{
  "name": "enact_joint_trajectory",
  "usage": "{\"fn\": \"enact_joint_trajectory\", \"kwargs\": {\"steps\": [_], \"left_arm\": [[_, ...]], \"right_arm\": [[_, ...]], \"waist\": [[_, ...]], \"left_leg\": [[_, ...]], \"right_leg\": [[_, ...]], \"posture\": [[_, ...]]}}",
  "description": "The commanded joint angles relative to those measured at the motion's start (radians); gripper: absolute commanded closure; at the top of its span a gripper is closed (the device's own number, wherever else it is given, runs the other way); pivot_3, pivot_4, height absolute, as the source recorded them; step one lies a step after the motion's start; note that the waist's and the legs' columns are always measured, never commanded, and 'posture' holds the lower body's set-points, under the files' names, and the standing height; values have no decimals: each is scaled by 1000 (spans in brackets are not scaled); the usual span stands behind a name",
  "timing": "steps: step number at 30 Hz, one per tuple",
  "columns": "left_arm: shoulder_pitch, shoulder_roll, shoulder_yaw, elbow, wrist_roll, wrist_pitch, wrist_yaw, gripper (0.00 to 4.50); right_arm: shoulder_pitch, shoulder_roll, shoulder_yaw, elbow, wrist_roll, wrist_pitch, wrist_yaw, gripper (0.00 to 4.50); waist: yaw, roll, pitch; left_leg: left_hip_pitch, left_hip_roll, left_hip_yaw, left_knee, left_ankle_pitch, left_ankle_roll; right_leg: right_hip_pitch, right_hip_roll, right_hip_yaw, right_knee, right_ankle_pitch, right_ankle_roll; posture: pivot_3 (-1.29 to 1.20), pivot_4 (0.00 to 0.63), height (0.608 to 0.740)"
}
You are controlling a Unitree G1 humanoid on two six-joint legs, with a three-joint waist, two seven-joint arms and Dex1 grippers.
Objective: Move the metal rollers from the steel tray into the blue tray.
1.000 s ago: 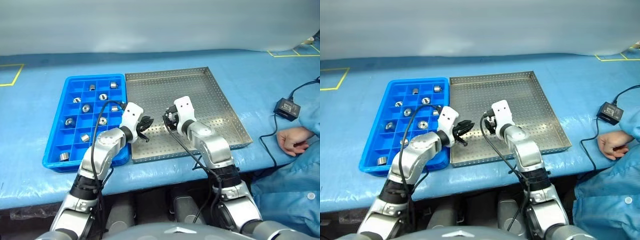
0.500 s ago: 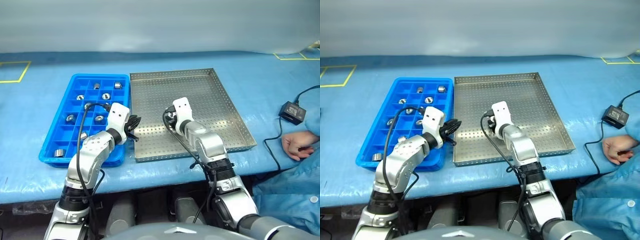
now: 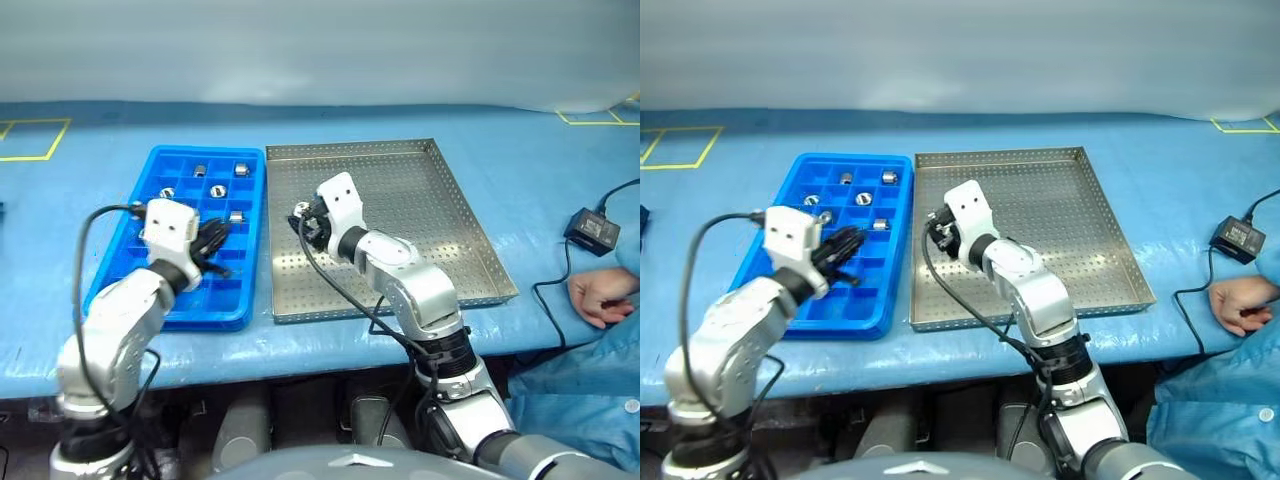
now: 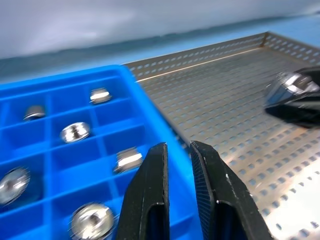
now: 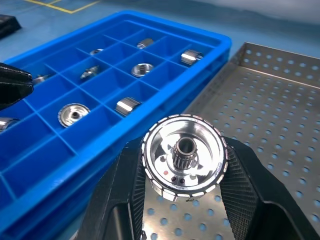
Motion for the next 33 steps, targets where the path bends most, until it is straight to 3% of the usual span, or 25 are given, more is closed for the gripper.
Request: {"fn": "enact_joint_trajectory", "kwargs": {"steps": [1,8,16,32,33], "left_arm": [[60,18,79,-128,7,38,40,3788],[178,-1,198,-186,26,69,110,3788],[270,-14,196,-206,19,83,108,3788],[265,-29,127,-191,20,72,106,3788],[260,-28,122,-190,20,73,106,3788]], "right_arm": [[-44,35,43,-69,59,14,49,2787],[-59,74,174,-35,91,20,108,2787],[-37,95,319,21,82,-14,152,2787],[-77,158,336,296,9,-192,181,2787],[-80,158,336,301,2,-200,184,2437]], "waist": [[10,0,0],[52,0,0],[80,-2,-1],[100,-2,-1],[101,-2,-1]], "left_leg": [[0,0,0,0,0,0],[3,6,0,0,0,-2],[3,6,0,-3,-4,-9],[1,7,-2,-4,-5,-11],[1,7,-3,-4,-5,-11]], "right_leg": [[0,0,0,0,0,0],[-1,-1,-3,-2,0,-1],[-1,-3,-6,-7,0,-1],[-3,-4,-11,-7,-1,-2],[-3,-4,-12,-7,-1,-3]], "posture": [[161,150,740],[228,150,740],[270,150,740],[287,150,740],[287,150,740]]}}
